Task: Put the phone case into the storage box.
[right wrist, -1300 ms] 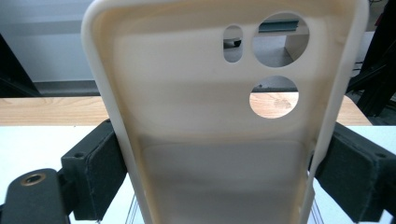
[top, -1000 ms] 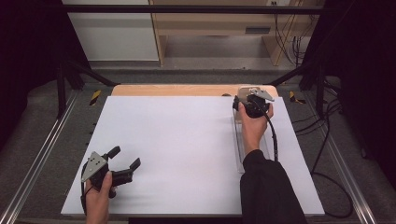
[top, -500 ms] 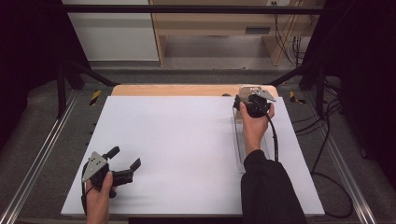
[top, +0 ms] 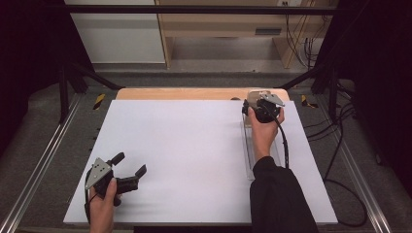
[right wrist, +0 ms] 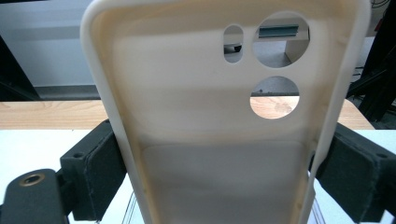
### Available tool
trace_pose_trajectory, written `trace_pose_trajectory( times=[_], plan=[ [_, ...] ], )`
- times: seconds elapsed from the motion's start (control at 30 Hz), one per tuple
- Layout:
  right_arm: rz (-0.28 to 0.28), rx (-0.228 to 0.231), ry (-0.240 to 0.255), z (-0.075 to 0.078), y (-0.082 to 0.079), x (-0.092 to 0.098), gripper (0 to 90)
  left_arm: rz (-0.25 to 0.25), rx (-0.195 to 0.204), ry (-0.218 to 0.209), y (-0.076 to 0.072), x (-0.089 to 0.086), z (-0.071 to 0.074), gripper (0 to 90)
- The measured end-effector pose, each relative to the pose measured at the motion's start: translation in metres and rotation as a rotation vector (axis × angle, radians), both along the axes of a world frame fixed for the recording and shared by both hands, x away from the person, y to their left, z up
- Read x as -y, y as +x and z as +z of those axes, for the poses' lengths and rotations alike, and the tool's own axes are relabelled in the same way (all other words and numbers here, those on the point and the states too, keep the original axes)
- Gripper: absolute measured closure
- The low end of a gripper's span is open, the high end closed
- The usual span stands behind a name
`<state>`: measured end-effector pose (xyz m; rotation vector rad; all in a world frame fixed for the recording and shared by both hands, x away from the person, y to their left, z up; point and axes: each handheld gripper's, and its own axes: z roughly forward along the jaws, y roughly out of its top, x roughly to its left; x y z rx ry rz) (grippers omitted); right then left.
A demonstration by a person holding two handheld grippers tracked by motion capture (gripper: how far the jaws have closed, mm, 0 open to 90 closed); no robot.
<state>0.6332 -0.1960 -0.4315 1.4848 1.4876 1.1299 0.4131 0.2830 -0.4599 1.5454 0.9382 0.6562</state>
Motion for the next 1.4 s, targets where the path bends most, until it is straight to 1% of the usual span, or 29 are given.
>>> trace_pose_trajectory(
  times=[0.13, 0.3, 0.4, 0.47, 0.7, 0.8, 0.97, 1.4],
  plan=[
    [0.001, -0.003, -0.010, -0.0008, 0.0002, -0.0009, 11.1, 0.000, -0.002, -0.002, 0.0002, 0.0005, -0.0005, 1.7],
    [0.003, -0.004, -0.008, -0.0008, 0.0007, -0.0006, 11.1, -0.005, -0.005, -0.009, 0.0007, 0.0009, -0.0008, 1.7],
    [0.005, -0.003, -0.001, -0.0010, 0.0008, 0.0001, 11.1, -0.011, -0.006, -0.004, 0.0007, 0.0016, -0.0008, 1.7],
    [0.006, -0.004, -0.001, -0.0009, 0.0009, 0.0002, 11.0, -0.007, -0.003, 0.003, 0.0004, 0.0019, -0.0008, 1.7],
    [0.010, -0.005, 0.006, -0.0015, 0.0012, -0.0002, 10.9, -0.006, -0.004, 0.002, 0.0005, 0.0020, -0.0007, 1.8],
    [0.010, -0.010, 0.003, -0.0011, 0.0017, -0.0008, 10.8, -0.014, -0.004, -0.001, 0.0003, 0.0027, -0.0006, 1.7],
    [0.007, -0.007, -0.003, -0.0012, 0.0013, -0.0021, 10.7, -0.015, -0.005, 0.000, 0.0003, 0.0030, -0.0007, 1.8],
    [0.012, -0.016, 0.001, -0.0008, 0.0018, -0.0015, 10.1, -0.016, -0.007, 0.000, 0.0003, 0.0033, -0.0009, 1.8]
  ],
)
